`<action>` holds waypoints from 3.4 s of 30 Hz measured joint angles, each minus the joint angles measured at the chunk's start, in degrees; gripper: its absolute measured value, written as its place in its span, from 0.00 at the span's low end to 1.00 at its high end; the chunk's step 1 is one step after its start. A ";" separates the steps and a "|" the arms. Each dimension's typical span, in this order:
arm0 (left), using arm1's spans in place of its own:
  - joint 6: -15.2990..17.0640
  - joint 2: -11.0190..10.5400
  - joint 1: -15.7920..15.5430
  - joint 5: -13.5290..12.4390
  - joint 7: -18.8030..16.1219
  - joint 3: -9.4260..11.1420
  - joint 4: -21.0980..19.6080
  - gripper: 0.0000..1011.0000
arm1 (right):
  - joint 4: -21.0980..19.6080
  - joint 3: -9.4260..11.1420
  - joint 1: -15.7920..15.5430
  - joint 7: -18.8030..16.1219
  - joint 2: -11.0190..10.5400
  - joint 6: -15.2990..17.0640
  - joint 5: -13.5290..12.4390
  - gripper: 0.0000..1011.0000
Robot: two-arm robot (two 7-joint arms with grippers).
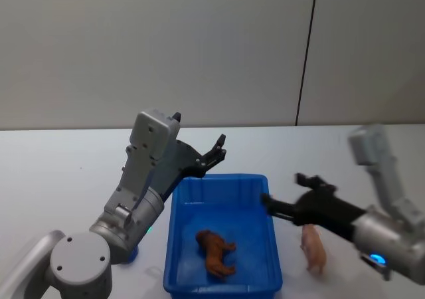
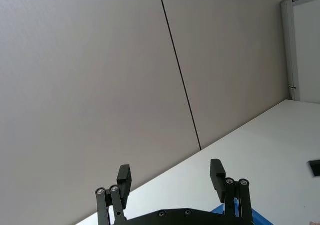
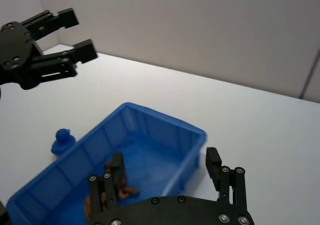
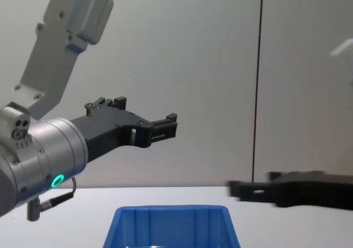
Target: Pick up the two dolls from the table and place them into the box.
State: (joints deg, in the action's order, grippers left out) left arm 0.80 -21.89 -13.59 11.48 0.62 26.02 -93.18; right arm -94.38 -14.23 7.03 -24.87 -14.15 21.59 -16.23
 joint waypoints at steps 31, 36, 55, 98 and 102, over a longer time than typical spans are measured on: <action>0.00 0.00 0.00 0.00 0.00 0.00 0.00 0.99 | -10.43 9.05 -15.26 0.47 -14.81 2.45 -11.60 0.99; 0.00 0.00 0.00 0.00 0.00 0.00 0.00 0.99 | -8.74 7.86 -14.21 0.88 -13.72 3.06 -10.40 0.99; 0.00 0.00 0.00 0.00 0.00 0.00 0.00 0.99 | -0.52 2.51 -8.60 3.57 -7.44 2.41 -2.49 0.99; 0.00 0.00 0.00 0.00 0.00 0.00 0.00 0.99 | 10.06 -3.36 -1.68 6.32 -0.10 1.26 8.02 0.75; 0.00 0.00 0.00 0.00 0.00 0.00 0.00 0.99 | 10.21 -3.45 -1.56 6.36 0.02 1.22 8.19 0.63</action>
State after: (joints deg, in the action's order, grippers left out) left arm 0.79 -21.89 -13.58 11.48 0.62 26.03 -93.18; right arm -84.17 -17.68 5.47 -18.51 -14.13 22.81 -8.04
